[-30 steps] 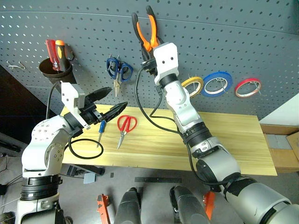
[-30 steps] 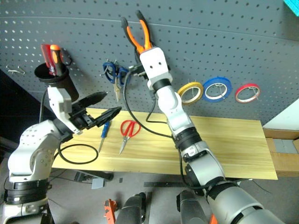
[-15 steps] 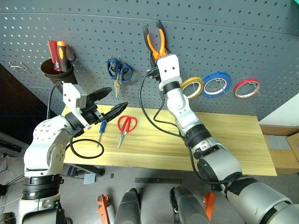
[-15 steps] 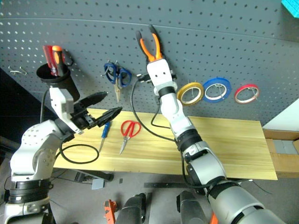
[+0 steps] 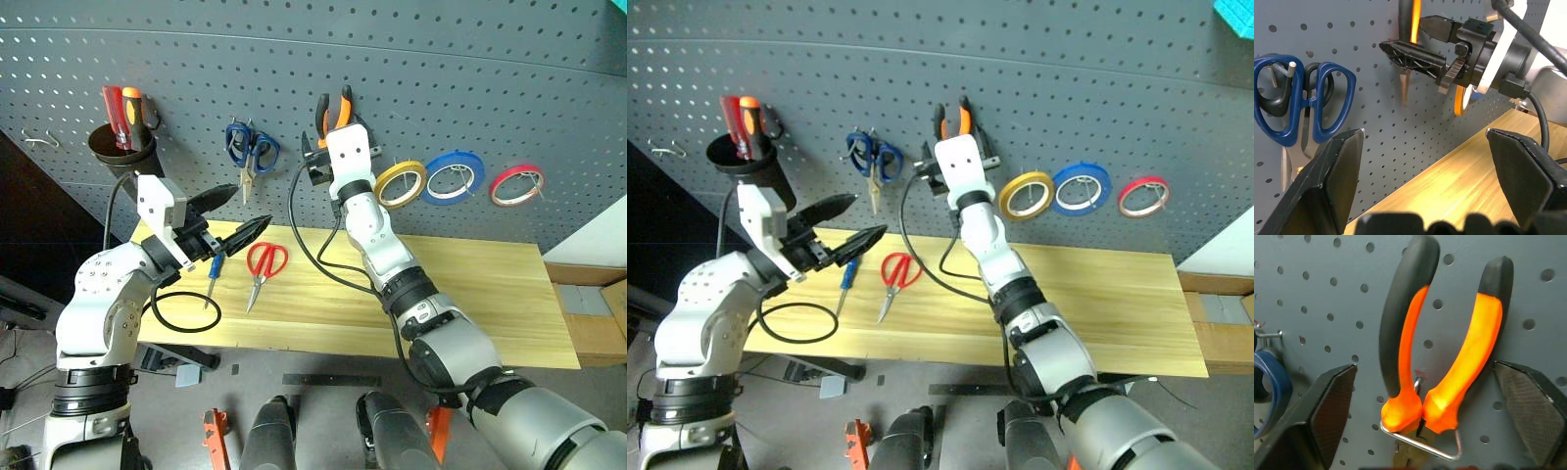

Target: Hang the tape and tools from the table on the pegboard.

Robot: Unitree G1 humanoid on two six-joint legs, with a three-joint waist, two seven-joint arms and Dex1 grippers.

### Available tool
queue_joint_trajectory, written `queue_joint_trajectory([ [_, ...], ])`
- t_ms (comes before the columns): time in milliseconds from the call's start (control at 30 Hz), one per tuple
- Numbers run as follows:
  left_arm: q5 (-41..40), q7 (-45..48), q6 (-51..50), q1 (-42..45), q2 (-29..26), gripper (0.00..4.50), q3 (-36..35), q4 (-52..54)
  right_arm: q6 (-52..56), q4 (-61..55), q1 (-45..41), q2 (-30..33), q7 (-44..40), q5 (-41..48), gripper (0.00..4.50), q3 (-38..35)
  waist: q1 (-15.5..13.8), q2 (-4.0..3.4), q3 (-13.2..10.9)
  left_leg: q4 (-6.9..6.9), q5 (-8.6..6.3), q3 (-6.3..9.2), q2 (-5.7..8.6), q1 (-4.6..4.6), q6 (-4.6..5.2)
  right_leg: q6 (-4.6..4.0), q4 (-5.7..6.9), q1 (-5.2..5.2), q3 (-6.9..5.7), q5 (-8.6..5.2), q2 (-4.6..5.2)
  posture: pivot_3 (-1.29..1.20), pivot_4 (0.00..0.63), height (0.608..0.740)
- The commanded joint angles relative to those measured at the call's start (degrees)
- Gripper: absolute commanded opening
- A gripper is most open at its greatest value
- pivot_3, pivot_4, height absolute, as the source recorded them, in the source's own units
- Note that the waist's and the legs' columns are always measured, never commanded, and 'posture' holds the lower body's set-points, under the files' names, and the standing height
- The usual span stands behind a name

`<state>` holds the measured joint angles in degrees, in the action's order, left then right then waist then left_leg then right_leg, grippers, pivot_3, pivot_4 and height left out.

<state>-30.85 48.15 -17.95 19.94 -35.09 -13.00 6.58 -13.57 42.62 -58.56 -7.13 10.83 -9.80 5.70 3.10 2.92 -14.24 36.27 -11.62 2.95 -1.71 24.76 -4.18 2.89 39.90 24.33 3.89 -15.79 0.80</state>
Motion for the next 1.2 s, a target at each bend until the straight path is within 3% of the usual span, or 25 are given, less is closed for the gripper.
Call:
queue_joint_trajectory([
  [33,0.2,-0.1,1.2,0.6,0.4,4.30,0.2,1.2,3.3,-9.6,1.1,-0.5,-0.6,0.9,4.49,-0.5,0.0,0.00,0.0,0.02,0.00,0.00,0.00,0.00,0.00,0.00,0.02,0.00,0.00,0.00,0.00,0.03,0.171,0.740],
  [233,0.4,-0.3,1.2,0.3,1.1,4.30,0.2,1.2,15.5,-30.9,2.2,0.2,-5.5,7.0,4.49,-2.9,0.0,-0.01,0.0,0.08,0.00,0.05,-0.01,0.01,0.02,0.00,0.07,0.00,-0.02,0.00,-0.01,0.02,0.178,0.740],
  [400,3.0,-3.4,1.4,-1.1,2.3,4.30,0.7,1.4,26.7,-43.4,3.2,1.9,-12.1,20.4,4.49,-8.9,0.0,-0.03,0.0,0.15,0.00,0.12,-0.01,0.00,0.03,0.00,0.05,-0.09,-0.08,0.00,-0.01,0.01,0.186,0.740],
  [533,8.2,-8.7,-0.1,-3.6,2.3,4.30,2.6,1.3,37.9,-50.8,7.6,6.4,-18.8,29.8,4.49,-10.7,-0.2,-0.03,0.0,0.20,-0.01,0.18,0.01,-0.01,0.07,0.00,0.02,-0.21,-0.11,0.00,0.00,0.01,0.194,0.740],
  [667,14.6,-18.6,-11.2,-8.1,2.5,4.30,5.6,1.9,59.3,-61.8,21.0,20.7,-31.4,41.8,4.49,-8.7,-0.3,-0.18,0.1,0.22,-0.01,0.23,0.03,-0.01,0.10,-0.01,0.00,-0.24,-0.12,-0.01,-0.01,0.01,0.203,0.740],
  [800,16.3,-24.7,-19.8,-7.8,4.8,4.30,5.9,-2.0,68.7,-69.3,29.5,30.1,-36.5,45.7,4.49,-3.8,-0.4,-0.39,0.0,0.34,-0.05,0.24,0.04,0.03,0.18,-0.04,0.01,-0.25,-0.10,-0.03,-0.03,-0.01,0.212,0.740],
  [1200,21.5,-29.8,-22.2,5.1,11.0,4.30,10.2,-24.8,72.1,-71.9,31.4,28.1,-32.7,41.6,4.49,6.0,-0.2,-0.42,0.0,0.72,0.08,0.29,-0.10,-0.07,0.35,-0.14,0.08,-0.43,-0.03,0.06,-0.35,-0.03,0.230,0.740],
])
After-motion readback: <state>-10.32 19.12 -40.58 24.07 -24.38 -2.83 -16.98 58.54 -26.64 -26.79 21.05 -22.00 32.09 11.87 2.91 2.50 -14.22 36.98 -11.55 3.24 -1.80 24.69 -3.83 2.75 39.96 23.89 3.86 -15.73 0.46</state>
